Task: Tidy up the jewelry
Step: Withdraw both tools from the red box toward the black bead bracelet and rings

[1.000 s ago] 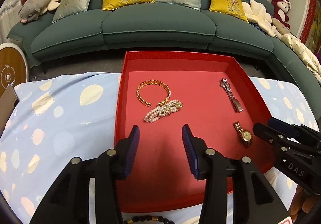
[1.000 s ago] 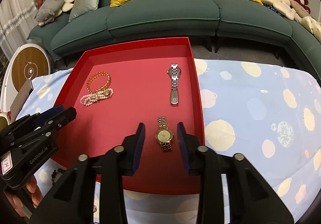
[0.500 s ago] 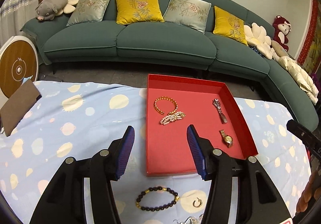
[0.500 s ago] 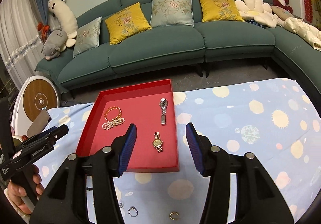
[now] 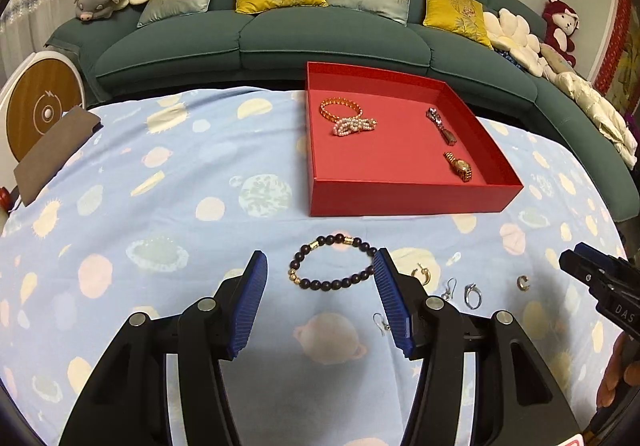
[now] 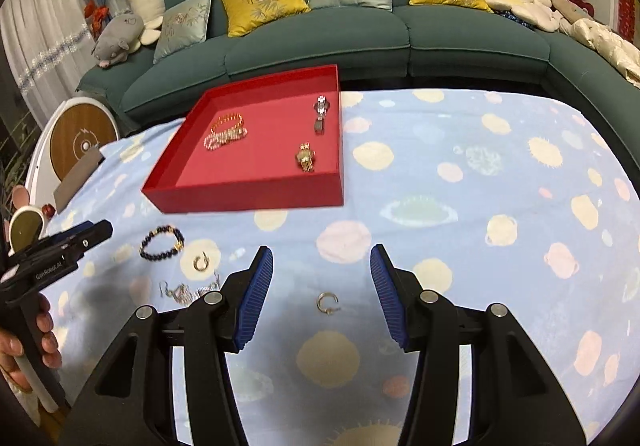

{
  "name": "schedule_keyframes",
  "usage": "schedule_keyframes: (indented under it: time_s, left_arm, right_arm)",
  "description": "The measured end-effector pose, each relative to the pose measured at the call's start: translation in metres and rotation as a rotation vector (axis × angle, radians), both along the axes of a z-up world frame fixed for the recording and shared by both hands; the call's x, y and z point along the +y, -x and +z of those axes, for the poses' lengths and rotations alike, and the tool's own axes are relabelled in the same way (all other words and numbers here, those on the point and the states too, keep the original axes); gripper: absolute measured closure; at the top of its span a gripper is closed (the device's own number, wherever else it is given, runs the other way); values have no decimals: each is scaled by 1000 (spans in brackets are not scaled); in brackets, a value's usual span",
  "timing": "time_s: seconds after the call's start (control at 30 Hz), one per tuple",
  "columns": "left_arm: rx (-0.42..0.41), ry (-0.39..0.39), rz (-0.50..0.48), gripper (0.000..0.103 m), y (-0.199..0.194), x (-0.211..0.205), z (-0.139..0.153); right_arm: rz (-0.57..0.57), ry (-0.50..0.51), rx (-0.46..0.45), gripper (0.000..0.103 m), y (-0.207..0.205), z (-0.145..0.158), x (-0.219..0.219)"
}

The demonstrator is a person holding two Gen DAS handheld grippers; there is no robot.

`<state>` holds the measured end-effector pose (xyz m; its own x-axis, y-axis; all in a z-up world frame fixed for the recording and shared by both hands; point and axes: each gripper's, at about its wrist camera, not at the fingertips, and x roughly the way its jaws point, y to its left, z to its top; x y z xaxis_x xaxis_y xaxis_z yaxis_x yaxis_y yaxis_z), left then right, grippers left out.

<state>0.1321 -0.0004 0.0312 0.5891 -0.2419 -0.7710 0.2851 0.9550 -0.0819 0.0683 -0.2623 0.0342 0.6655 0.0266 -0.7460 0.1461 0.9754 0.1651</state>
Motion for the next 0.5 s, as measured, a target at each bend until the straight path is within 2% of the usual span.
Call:
schedule_keyframes:
  time_s: [0.1,0.27,0.5]
  left_arm:
    - [-1,-6,4,50,2,4,-9]
    - [32,7,-4,50,1,10,-22]
    - [63,-20,-23,50,-2,7,-39]
  right_arm:
    - [23,30,46,54,5,-19,7]
    - [34,41,72,54,6,-39,8]
    - [100,39,58,54,-2,-41,27]
